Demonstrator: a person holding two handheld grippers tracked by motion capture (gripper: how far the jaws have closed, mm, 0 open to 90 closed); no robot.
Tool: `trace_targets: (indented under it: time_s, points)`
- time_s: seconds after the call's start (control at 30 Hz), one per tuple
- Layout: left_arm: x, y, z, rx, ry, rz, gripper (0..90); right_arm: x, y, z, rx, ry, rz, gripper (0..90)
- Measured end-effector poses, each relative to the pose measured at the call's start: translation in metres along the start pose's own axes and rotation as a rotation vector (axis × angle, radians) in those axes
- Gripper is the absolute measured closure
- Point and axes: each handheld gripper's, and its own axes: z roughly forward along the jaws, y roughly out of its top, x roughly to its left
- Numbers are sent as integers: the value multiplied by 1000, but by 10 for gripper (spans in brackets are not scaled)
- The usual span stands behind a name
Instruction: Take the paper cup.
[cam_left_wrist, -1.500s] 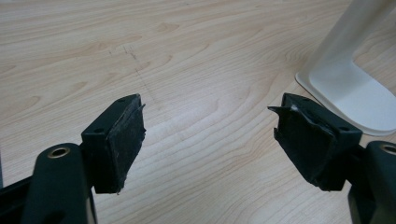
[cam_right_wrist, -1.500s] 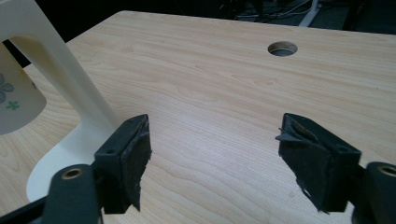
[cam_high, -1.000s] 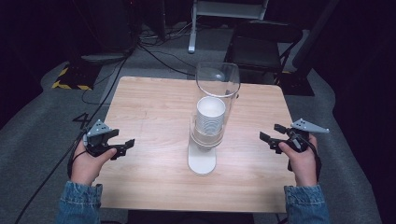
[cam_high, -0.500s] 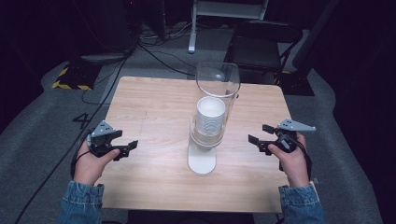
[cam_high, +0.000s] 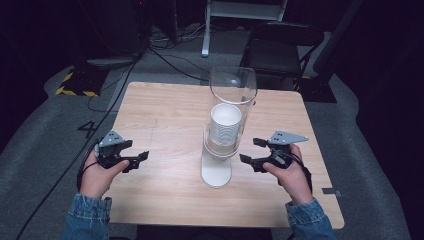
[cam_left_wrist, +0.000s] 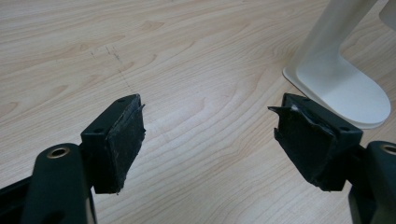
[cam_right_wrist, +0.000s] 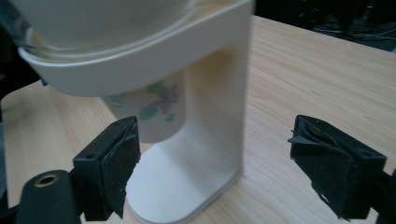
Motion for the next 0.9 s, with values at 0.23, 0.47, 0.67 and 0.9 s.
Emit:
trace_targets:
  time_s: [0.23,0.47,0.67,0.9]
  points:
    - [0,-1,1,4,-1,-3,237,19,1,22,-8,82,-3,160]
    - [1,-2,3,10,-2,-1,237,29,0,42,-33,107,-22,161]
    - [2,-4,3,13,-1,-2,237,34,-1,56,-91,109,-7,172]
    - [3,-7,4,18,1,-9,237,37,-3,65,-142,84,-32,231]
